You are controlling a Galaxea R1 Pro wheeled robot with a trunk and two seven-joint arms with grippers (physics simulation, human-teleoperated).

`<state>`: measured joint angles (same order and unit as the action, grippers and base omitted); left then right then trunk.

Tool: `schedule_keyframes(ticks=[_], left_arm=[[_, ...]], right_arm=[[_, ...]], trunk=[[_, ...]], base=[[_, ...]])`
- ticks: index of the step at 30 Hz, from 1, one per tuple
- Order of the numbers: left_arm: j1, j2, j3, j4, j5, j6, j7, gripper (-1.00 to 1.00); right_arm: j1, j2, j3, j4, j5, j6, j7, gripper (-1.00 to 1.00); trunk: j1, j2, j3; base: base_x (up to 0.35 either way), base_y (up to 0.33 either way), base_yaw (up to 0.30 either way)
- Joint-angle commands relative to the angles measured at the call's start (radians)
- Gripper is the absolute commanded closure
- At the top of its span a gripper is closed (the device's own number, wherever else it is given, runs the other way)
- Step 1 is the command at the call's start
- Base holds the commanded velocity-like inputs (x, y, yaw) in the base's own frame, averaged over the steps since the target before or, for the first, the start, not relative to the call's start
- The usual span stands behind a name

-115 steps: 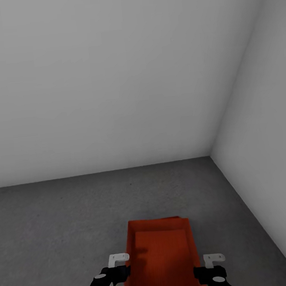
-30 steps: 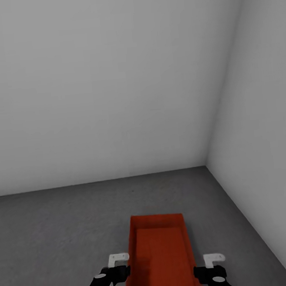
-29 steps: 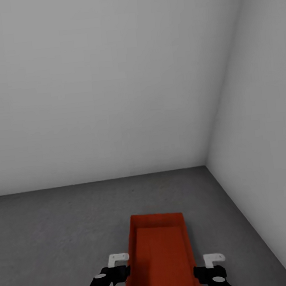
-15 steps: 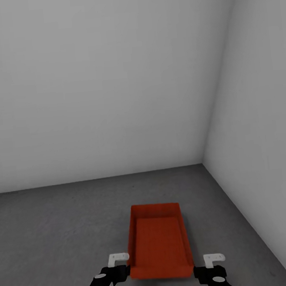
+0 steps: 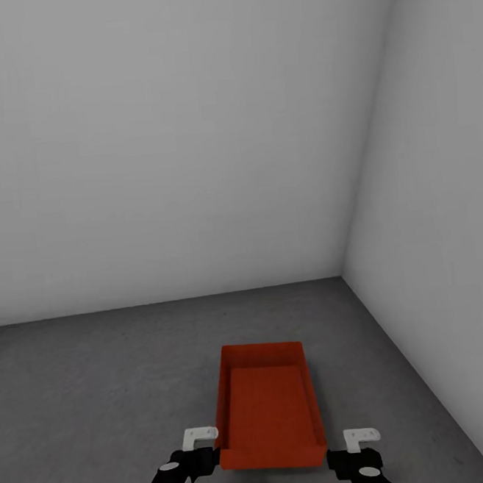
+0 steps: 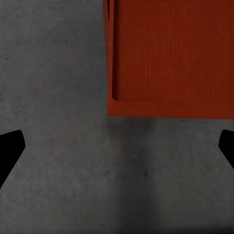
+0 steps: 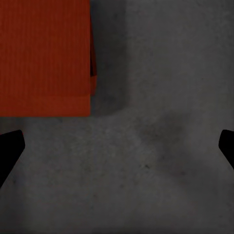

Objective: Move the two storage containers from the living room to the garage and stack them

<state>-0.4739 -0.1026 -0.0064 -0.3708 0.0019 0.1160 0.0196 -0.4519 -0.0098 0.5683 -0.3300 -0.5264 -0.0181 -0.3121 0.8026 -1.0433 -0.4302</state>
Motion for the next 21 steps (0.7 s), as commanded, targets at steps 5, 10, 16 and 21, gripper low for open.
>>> schedule_keyframes(ticks=[5, 10, 16, 21], left_arm=[[0.000, 0.000, -0.002, -0.002, 0.001, 0.005, 0.001, -1.00], [0.000, 0.000, -0.003, 0.000, 0.000, 0.004, 0.001, -1.00], [0.000, 0.006, -0.003, 0.057, 0.005, 0.004, 0.005, -1.00], [0.000, 0.010, -0.002, 0.172, 0.006, 0.001, 0.004, -1.00]], right_arm=[[-0.001, -0.001, 0.008, -0.001, -0.011, -0.003, -0.005, -1.00], [-0.001, 0.000, 0.008, -0.001, -0.011, -0.003, -0.005, -1.00], [-0.001, 0.002, 0.006, 0.006, -0.012, -0.003, -0.005, -1.00], [-0.001, 0.003, 0.005, 0.008, -0.013, -0.002, -0.005, -1.00]], trunk=[[0.000, -0.001, -0.001], [0.000, -0.001, -0.001], [0.000, -0.001, -0.001], [0.000, -0.001, -0.001]], base=[[0.000, 0.000, 0.000], [0.000, 0.000, 0.000], [0.000, 0.000, 0.000], [0.000, 0.000, 0.000]])
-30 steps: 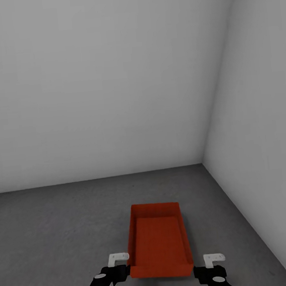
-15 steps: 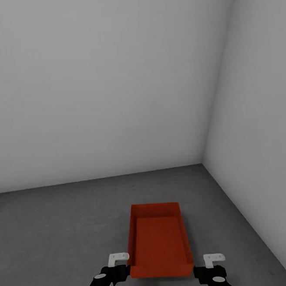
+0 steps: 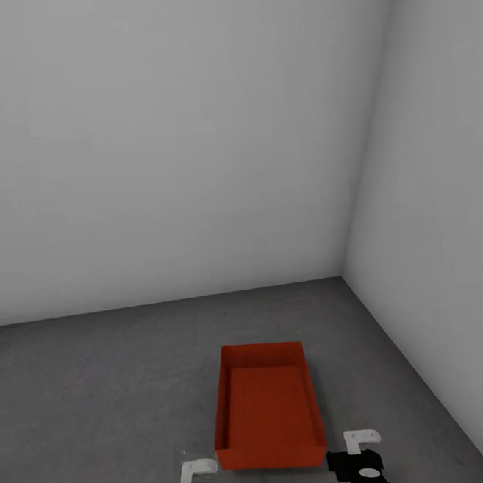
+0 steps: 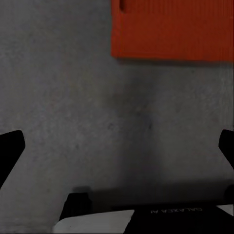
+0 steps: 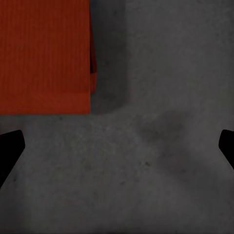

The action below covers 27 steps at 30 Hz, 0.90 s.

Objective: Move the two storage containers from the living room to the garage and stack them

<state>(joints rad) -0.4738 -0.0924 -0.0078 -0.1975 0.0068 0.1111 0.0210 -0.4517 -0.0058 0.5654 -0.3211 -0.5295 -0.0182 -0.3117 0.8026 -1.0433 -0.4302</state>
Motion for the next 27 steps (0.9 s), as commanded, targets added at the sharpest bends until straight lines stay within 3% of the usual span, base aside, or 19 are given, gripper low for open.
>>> schedule_keyframes(ticks=[1, 11, 27], left_arm=[[0.000, 0.000, -0.001, 0.007, 0.001, 0.006, 0.002, -1.00], [0.000, 0.011, 0.000, 0.076, 0.051, 0.004, 0.001, -1.00], [0.000, 0.013, 0.000, 0.089, 0.054, 0.004, 0.000, -1.00]], right_arm=[[-0.001, -0.001, 0.008, 0.000, -0.010, -0.002, -0.006, -1.00], [0.008, 0.003, 0.008, 0.016, -0.011, 0.000, -0.004, -1.00], [0.008, 0.000, 0.009, 0.115, -0.009, -0.006, 0.004, -1.00]], trunk=[[0.000, -0.001, -0.001], [0.000, -0.001, -0.001], [0.000, -0.001, -0.001]], base=[[0.000, 0.000, 0.000], [0.000, 0.000, 0.000], [0.000, 0.000, 0.000]])
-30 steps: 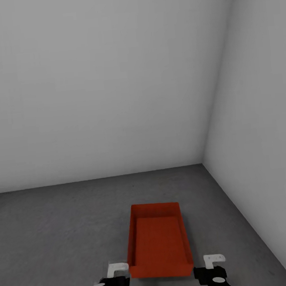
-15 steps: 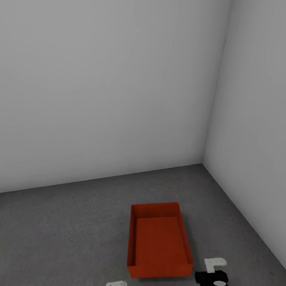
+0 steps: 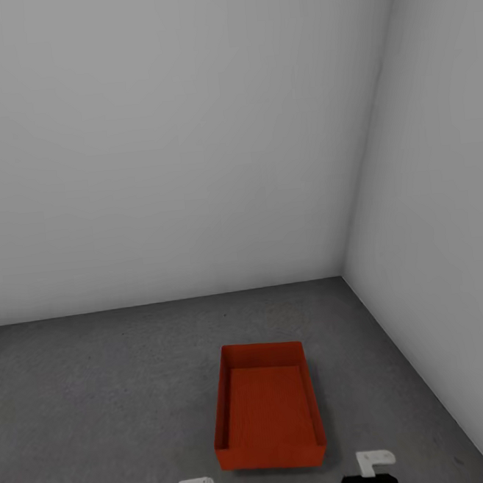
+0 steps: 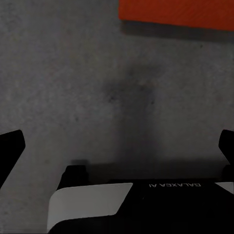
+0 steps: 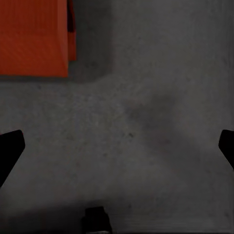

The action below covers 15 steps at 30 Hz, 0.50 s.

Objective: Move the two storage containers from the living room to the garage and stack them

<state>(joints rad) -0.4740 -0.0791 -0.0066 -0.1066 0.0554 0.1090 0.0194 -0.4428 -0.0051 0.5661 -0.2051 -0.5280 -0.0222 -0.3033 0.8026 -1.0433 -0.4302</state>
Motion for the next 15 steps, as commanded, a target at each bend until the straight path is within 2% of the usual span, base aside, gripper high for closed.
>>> schedule_keyframes(ticks=[1, 9, 11, 15], left_arm=[[0.000, 0.000, -0.001, 0.006, 0.006, 0.006, 0.002, -1.00], [0.000, 0.003, -0.001, 0.060, 0.006, 0.006, 0.002, -1.00], [0.002, 0.007, -0.001, 0.080, 0.007, 0.005, 0.002, -1.00], [0.008, 0.020, -0.001, 0.096, 0.007, -0.002, 0.002, -1.00]], right_arm=[[0.000, 0.000, 0.009, 0.006, -0.011, -0.002, -0.002, -1.00], [0.000, 0.014, 0.009, 0.153, -0.010, -0.004, 0.031, -1.00], [0.012, 0.014, 0.008, 0.198, -0.011, -0.009, 0.080, -1.00], [0.061, 0.015, 0.008, 0.217, -0.011, -0.031, 0.105, -1.00]], trunk=[[0.000, -0.001, -0.001], [0.000, -0.001, -0.001], [0.000, -0.001, -0.001], [0.000, -0.001, -0.001]], base=[[0.000, 0.000, 0.000], [0.000, 0.000, 0.000], [0.000, 0.000, 0.000], [0.000, 0.000, 0.000]])
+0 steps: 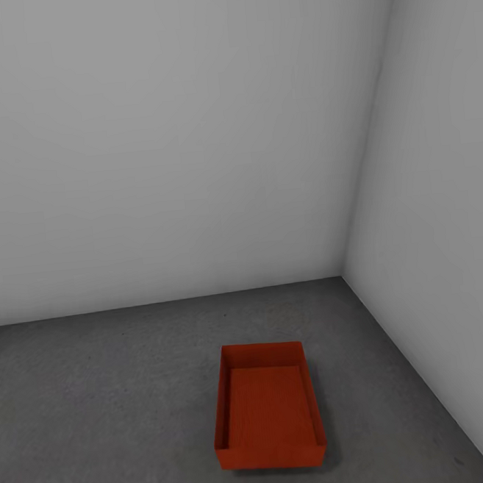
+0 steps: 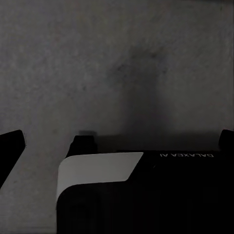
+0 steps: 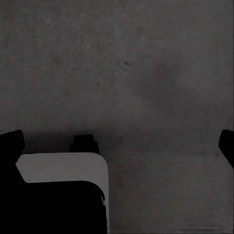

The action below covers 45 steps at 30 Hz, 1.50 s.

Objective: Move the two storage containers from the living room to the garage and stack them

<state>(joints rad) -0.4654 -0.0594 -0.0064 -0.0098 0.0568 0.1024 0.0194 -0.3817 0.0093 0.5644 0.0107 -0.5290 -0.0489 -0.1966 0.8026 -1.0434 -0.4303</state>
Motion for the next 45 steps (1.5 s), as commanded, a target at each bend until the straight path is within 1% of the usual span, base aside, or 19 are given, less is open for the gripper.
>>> schedule_keyframes(ticks=[1, 3, 5, 7, 9, 11, 17, 24, 29, 30, 31, 33, 36, 41, 45], left_arm=[[0.001, 0.003, -0.001, 0.002, 0.006, -0.006, 0.002, -1.00], [0.007, 0.009, -0.001, 0.005, 0.006, -0.033, 0.002, -1.00], [0.028, 0.012, -0.001, 0.006, 0.005, -0.050, 0.002, -1.00], [0.050, 0.015, -0.001, 0.006, 0.006, -0.057, 0.002, -1.00], [0.069, 0.017, -0.001, 0.007, 0.005, -0.060, 0.002, -1.00], [0.102, 0.023, -0.001, 0.007, 0.005, -0.062, 0.002, -1.00], [0.162, 0.037, -0.001, 0.007, 0.005, -0.062, 0.002, -1.00], [0.214, 0.043, -0.001, 0.007, 0.005, -0.063, 0.002, -1.00], [0.242, 0.051, -0.001, 0.007, 0.005, -0.064, 0.002, -1.00], [0.254, 0.053, -0.001, 0.007, 0.005, -0.064, 0.002, -1.00], [0.279, 0.055, -0.001, 0.007, 0.005, -0.066, 0.002, -1.00], [0.292, 0.056, -0.001, 0.007, 0.005, -0.076, 0.002, -1.00], [0.315, 0.063, -0.001, 0.007, 0.005, -0.113, 0.002, -1.00], [0.332, 0.065, 0.000, 0.007, 0.005, -0.126, 0.002, -1.00], [0.334, 0.065, 0.000, 0.007, 0.005, -0.128, 0.002, -1.00]], right_arm=[[0.015, 0.001, 0.010, 0.003, -0.010, -0.009, 0.001, -1.00], [0.045, 0.001, 0.010, 0.005, -0.010, -0.014, 0.003, -1.00], [0.073, 0.002, 0.009, 0.006, -0.009, -0.016, 0.004, -1.00], [0.097, 0.004, 0.010, 0.006, -0.009, -0.016, 0.004, -1.00], [0.118, 0.013, 0.009, 0.006, -0.009, -0.017, 0.005, -1.00], [0.148, 0.027, 0.009, 0.007, -0.009, -0.017, 0.005, -1.00], [0.210, 0.036, 0.009, 0.008, -0.009, -0.019, 0.005, -1.00], [0.252, 0.036, 0.009, 0.008, -0.009, -0.033, 0.005, -1.00], [0.267, 0.035, 0.009, 0.008, -0.010, -0.048, 0.005, -1.00], [0.270, 0.035, 0.009, 0.009, -0.011, -0.050, 0.005, -1.00], [0.284, 0.032, 0.008, 0.009, -0.014, -0.060, 0.005, -1.00], [0.291, 0.030, 0.008, 0.009, -0.016, -0.069, 0.006, -1.00], [0.308, 0.026, 0.008, 0.010, -0.018, -0.081, 0.006, -1.00], [0.335, 0.024, 0.008, 0.010, -0.018, -0.088, 0.014, -1.00], [0.342, 0.022, 0.008, 0.010, -0.018, -0.096, 0.022, -1.00]], trunk=[[0.000, -0.001, -0.001], [0.000, -0.001, -0.001], [0.000, -0.001, -0.001], [0.000, -0.001, -0.001], [0.000, -0.001, -0.001], [0.000, -0.001, -0.001], [0.000, -0.001, -0.001], [0.000, -0.001, -0.001], [0.000, -0.001, -0.001], [0.000, -0.001, -0.001], [0.000, -0.001, -0.001], [0.000, -0.001, -0.001], [0.000, -0.001, -0.001], [0.000, -0.001, -0.001], [0.000, -0.001, -0.001]], base=[[0.000, 0.000, 0.000], [0.000, 0.000, 0.000], [0.000, 0.000, 0.000], [0.000, 0.000, 0.000], [0.000, 0.000, 0.000], [0.000, 0.000, 0.000], [0.000, 0.000, 0.000], [0.000, 0.000, 0.000], [0.000, 0.000, 0.000], [0.000, 0.000, 0.000], [0.000, 0.000, 0.000], [0.000, 0.000, 0.000], [0.000, 0.000, 0.000], [0.000, 0.000, 0.000], [0.000, 0.000, 0.000]])
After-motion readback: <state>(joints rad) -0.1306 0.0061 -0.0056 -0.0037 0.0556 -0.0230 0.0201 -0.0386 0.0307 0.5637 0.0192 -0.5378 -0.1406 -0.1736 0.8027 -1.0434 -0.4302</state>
